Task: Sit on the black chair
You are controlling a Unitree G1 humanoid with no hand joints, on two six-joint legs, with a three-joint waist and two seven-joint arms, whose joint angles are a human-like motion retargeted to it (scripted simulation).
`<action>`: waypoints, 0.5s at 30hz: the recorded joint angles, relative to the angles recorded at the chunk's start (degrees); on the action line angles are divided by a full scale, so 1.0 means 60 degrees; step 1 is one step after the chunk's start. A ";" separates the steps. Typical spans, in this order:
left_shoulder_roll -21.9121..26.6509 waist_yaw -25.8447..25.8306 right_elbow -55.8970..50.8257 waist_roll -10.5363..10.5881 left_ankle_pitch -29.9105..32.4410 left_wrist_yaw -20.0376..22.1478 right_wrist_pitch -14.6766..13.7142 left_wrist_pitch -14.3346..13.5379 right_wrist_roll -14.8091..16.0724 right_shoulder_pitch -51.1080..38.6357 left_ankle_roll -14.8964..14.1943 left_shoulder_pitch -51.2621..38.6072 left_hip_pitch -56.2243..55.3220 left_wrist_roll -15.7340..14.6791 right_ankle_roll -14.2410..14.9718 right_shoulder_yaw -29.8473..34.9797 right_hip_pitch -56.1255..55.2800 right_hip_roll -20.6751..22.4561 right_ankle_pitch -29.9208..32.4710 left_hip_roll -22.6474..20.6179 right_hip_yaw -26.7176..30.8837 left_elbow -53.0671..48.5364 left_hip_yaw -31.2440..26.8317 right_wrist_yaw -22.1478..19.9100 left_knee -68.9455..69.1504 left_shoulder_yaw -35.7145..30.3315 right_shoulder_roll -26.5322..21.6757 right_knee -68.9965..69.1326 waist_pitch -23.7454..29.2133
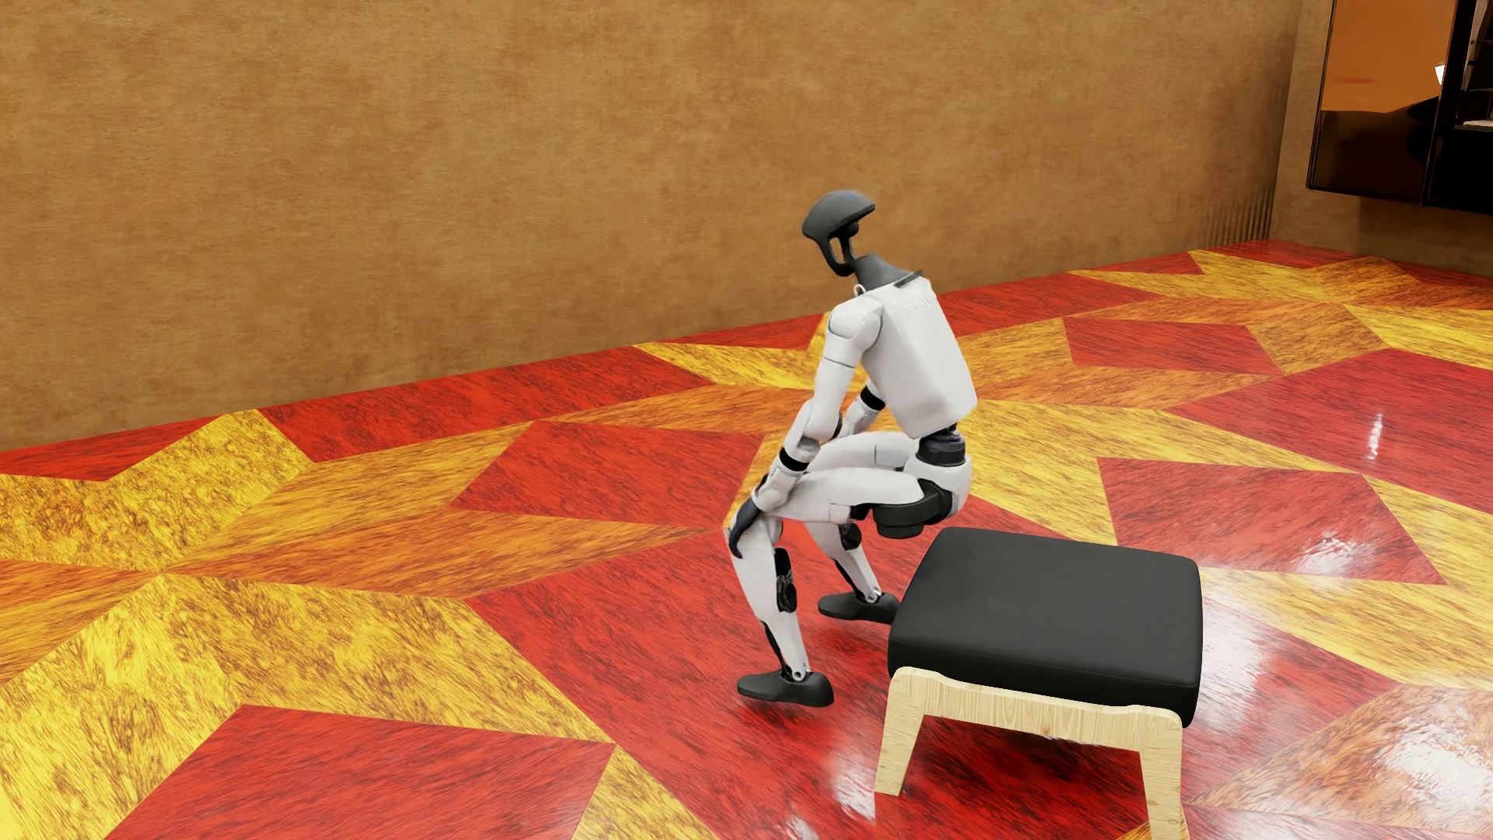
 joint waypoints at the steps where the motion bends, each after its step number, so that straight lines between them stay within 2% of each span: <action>1: -0.0035 0.0002 -0.0162 -0.0002 0.0012 -0.0091 0.0036 0.0054 -0.0130 0.0146 0.0007 0.0137 0.0048 -0.0051 -0.0011 -0.0021 0.0057 0.0017 -0.0016 0.0038 -0.0016 0.0111 0.0005 0.0236 0.0100 0.0055 -0.0014 0.0070 -0.0071; 4: -0.0166 -0.0020 -0.0391 0.0070 -0.0023 -0.0457 0.0151 0.0227 -0.0301 0.0496 0.0131 0.0463 0.0163 -0.0130 -0.0029 -0.0027 0.0220 0.0082 -0.0056 0.0061 -0.0039 0.0422 -0.0021 0.0888 0.0400 0.0129 0.0014 0.0260 -0.0317; 6: -0.0243 -0.0058 -0.0271 0.0085 0.0002 -0.0371 0.0204 0.0269 -0.0207 0.0631 0.0196 0.0672 0.0249 -0.0222 0.0000 -0.0147 0.0316 0.0083 -0.0022 0.0094 -0.0057 0.0528 -0.0055 0.0968 0.0562 0.0096 0.0195 0.0376 -0.0415; 7: -0.0295 -0.0065 -0.0133 0.0089 0.0006 -0.0300 0.0236 0.0297 -0.0131 0.0663 0.0365 0.0722 0.0336 -0.0344 -0.0012 -0.0212 0.0373 0.0081 -0.0001 0.0043 -0.0084 0.0623 -0.0038 0.0910 0.0598 0.0101 0.0282 0.0422 -0.0449; 11: -0.0403 -0.0092 0.0424 0.0148 0.0016 0.0124 0.0174 0.0218 0.0157 0.0793 0.0420 0.0919 0.0550 -0.0772 0.0041 -0.0290 0.0588 0.0061 0.0020 0.0107 -0.0126 0.1074 -0.0034 0.0479 0.0886 0.0289 0.0334 0.0646 -0.0532; 12: -0.0418 -0.0081 0.0593 0.0131 0.0026 0.0157 0.0177 0.0234 0.0324 0.0794 0.0339 0.0848 0.0564 -0.1063 0.0038 -0.0395 0.0613 0.0093 0.0044 0.0125 -0.0136 0.1309 -0.0048 0.0337 0.0967 0.0374 0.0332 0.0690 -0.0553; 15: -0.0368 -0.0106 0.1117 0.0102 0.0074 0.0171 0.0166 0.0281 0.0768 0.0791 0.0387 0.0876 0.0648 -0.1346 0.0004 -0.0500 0.0703 0.0132 0.0071 0.0128 -0.0139 0.1680 -0.0043 0.0091 0.1062 0.0445 0.0301 0.0784 -0.0561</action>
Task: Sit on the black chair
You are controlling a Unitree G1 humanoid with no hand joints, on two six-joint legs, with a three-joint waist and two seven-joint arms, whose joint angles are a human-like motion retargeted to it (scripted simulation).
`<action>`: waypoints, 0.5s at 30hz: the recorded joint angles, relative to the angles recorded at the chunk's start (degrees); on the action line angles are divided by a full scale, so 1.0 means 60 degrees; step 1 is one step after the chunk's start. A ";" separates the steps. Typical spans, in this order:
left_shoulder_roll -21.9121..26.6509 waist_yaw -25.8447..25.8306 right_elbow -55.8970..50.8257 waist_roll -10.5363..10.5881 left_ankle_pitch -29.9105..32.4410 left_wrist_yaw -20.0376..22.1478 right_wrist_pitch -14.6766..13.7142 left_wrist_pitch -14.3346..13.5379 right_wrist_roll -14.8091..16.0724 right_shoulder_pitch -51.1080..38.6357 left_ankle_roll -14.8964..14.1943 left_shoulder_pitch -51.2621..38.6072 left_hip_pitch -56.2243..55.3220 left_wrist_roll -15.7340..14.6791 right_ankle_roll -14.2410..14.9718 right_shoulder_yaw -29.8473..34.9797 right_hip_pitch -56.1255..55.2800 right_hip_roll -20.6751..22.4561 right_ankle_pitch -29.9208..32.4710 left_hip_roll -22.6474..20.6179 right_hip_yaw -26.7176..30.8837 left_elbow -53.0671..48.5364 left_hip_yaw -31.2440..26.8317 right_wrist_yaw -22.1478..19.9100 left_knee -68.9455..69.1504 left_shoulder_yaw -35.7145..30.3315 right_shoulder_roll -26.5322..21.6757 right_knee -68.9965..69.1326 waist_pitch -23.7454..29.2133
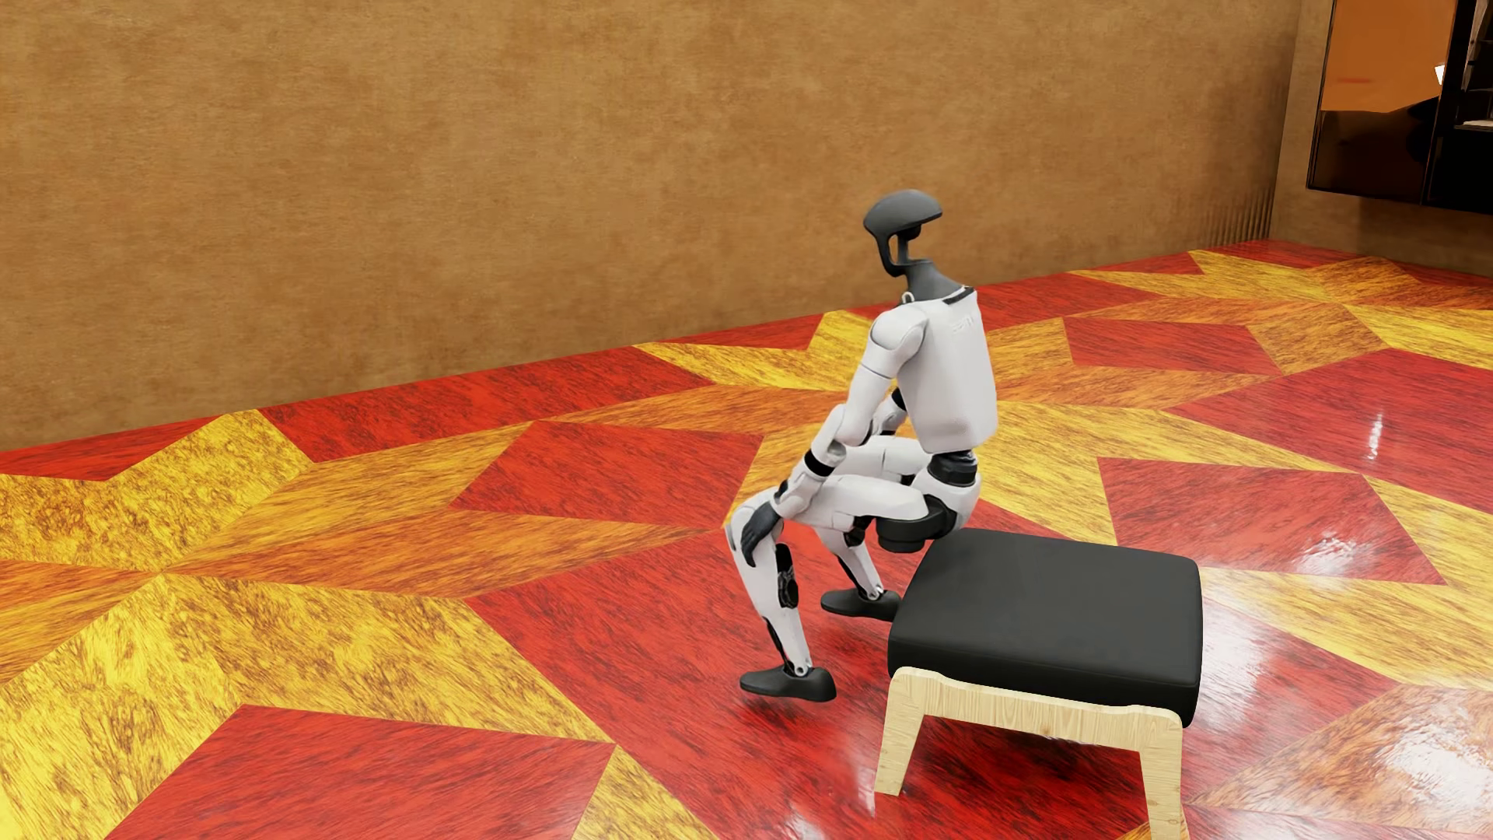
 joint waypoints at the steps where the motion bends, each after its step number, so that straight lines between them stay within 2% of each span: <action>1: -0.0019 -0.0001 0.0186 -0.0001 0.0024 -0.0040 0.0061 0.0024 0.0031 0.0017 0.0031 0.0023 0.0034 -0.0102 -0.0012 0.0026 0.0020 -0.0007 0.0011 -0.0025 -0.0010 0.0122 -0.0015 0.0031 -0.0002 0.0025 -0.0011 0.0024 -0.0014; 4: -0.0056 -0.0003 0.0712 -0.0008 0.0062 -0.0160 0.0331 0.0124 0.0072 0.0141 0.0075 0.0238 0.0153 -0.0207 -0.0050 0.0094 0.0125 -0.0013 0.0034 -0.0062 -0.0030 0.0334 -0.0006 0.0310 0.0023 0.0182 0.0046 0.0066 -0.0086; 9: -0.0077 0.0012 0.1249 0.0022 0.0077 -0.0483 0.0516 0.0299 0.0234 0.0224 0.0146 0.0368 0.0203 -0.0282 -0.0081 0.0016 0.0167 0.0015 0.0036 -0.0110 -0.0010 0.0781 0.0003 0.0661 0.0057 0.0316 0.0128 0.0106 -0.0138; 15: 0.0017 0.0019 0.1262 -0.0013 0.0084 -0.0432 0.0495 0.0302 0.0197 0.0152 0.0120 0.0257 0.0194 -0.0333 -0.0100 0.0093 0.0155 0.0044 0.0048 -0.0103 -0.0024 0.0894 0.0004 0.0568 0.0033 0.0289 0.0054 0.0083 -0.0070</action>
